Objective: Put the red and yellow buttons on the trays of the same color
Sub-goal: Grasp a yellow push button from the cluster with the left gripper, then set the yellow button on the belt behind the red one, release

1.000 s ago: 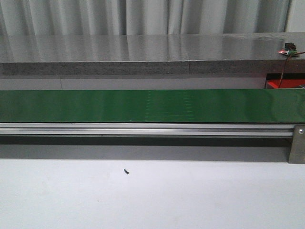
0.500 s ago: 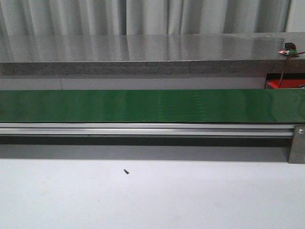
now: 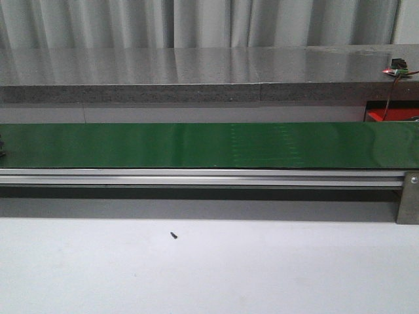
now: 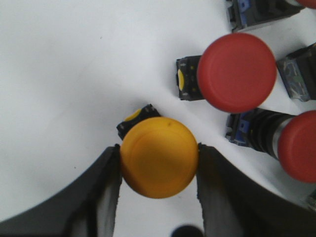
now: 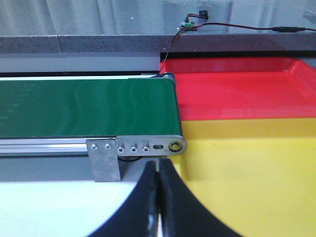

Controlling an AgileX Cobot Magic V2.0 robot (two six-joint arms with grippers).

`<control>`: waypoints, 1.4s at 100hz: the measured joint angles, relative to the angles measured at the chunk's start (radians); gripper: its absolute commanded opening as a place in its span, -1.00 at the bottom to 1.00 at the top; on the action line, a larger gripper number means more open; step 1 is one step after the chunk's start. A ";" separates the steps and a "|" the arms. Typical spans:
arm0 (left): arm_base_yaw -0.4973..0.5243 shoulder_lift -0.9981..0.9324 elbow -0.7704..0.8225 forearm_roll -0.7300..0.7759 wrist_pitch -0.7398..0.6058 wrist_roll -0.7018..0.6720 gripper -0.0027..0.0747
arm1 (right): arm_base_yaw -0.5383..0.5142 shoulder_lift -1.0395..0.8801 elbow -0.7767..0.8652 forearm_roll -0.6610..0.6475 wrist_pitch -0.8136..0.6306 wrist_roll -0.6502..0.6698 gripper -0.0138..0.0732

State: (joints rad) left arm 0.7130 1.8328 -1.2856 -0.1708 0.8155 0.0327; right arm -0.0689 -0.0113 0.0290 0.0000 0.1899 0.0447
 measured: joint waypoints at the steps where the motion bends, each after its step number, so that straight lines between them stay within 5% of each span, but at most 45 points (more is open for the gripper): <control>1: 0.000 -0.003 0.000 0.000 0.003 0.000 -0.44 | 0.000 0.000 0.000 0.000 0.000 0.000 -0.97; 42: -0.019 -0.167 -0.134 -0.004 0.142 0.002 -0.44 | 0.000 0.000 0.000 0.000 0.000 0.000 -0.97; 94: -0.263 -0.124 -0.218 -0.012 0.172 0.008 -0.44 | 0.000 0.000 0.000 0.000 0.000 0.000 -0.97; 140: -0.311 -0.054 -0.218 -0.041 0.183 0.008 -0.34 | 0.000 0.000 0.000 0.000 0.000 0.000 -0.97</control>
State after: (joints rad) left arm 0.4025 1.7783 -1.5038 -0.2117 0.9984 0.0406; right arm -0.0689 -0.0113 0.0290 0.0000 0.1899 0.0447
